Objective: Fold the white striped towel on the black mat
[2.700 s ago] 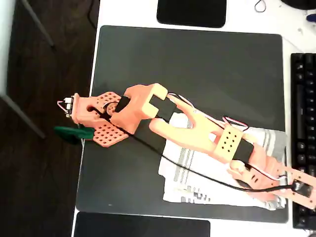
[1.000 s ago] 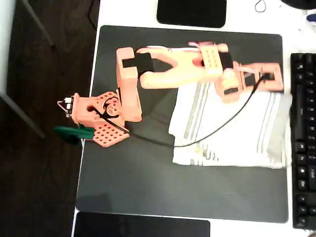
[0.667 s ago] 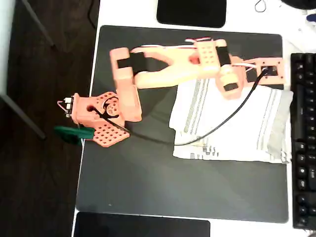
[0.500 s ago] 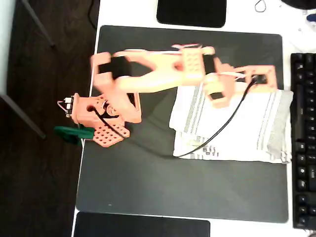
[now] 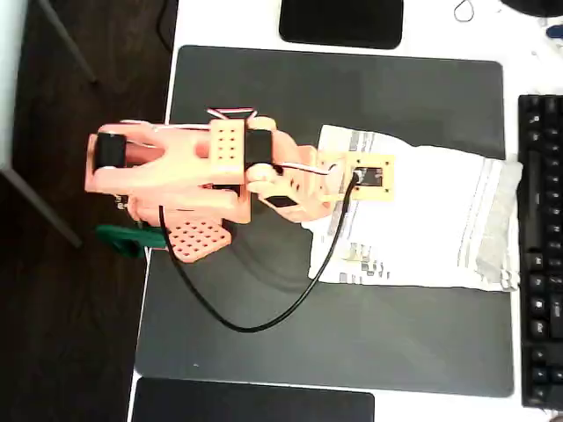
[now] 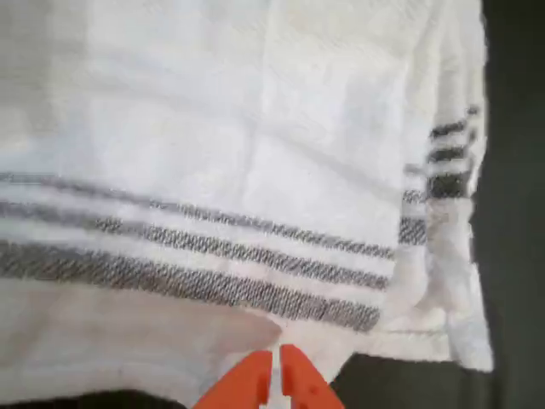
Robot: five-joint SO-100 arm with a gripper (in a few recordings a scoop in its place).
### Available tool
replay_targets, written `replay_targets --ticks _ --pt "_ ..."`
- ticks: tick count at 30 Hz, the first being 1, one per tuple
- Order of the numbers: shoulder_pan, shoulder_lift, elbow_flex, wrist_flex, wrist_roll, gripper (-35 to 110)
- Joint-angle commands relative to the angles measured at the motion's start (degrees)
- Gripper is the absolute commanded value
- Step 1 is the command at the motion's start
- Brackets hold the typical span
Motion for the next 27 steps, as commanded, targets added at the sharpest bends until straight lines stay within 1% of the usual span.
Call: replay_targets --ticks 1,9,27 --pt "-0.09 5.36 1.85 1.85 0.79 0" --pt "0.00 15.03 7.47 4.75 2.02 0" --pt "1.85 23.12 13.27 7.91 1.32 0"
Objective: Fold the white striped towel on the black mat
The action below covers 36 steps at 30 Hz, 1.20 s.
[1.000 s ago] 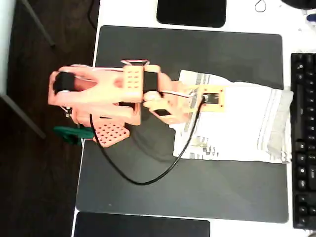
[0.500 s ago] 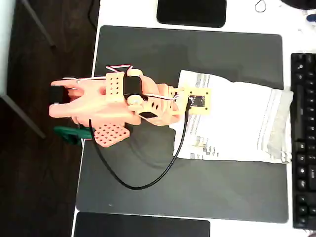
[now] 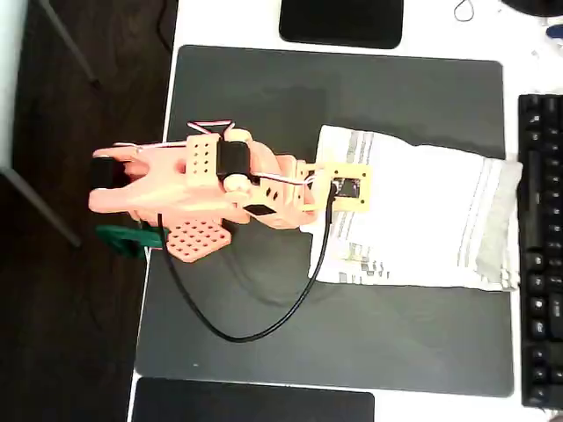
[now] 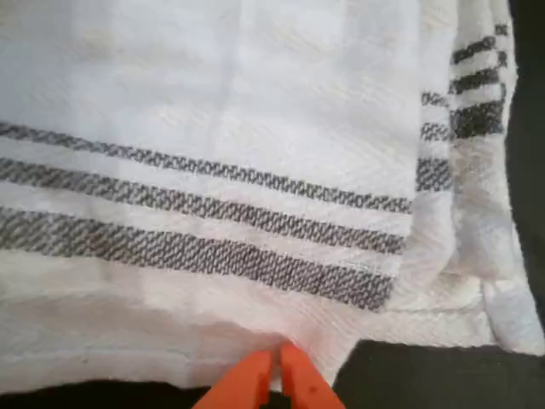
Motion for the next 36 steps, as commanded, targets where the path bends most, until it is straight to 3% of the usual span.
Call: replay_targets --ticks 1,36 --pt "0.53 0.53 -0.18 0.35 -0.44 0" --pt "2.02 2.55 4.75 2.99 -3.43 0"
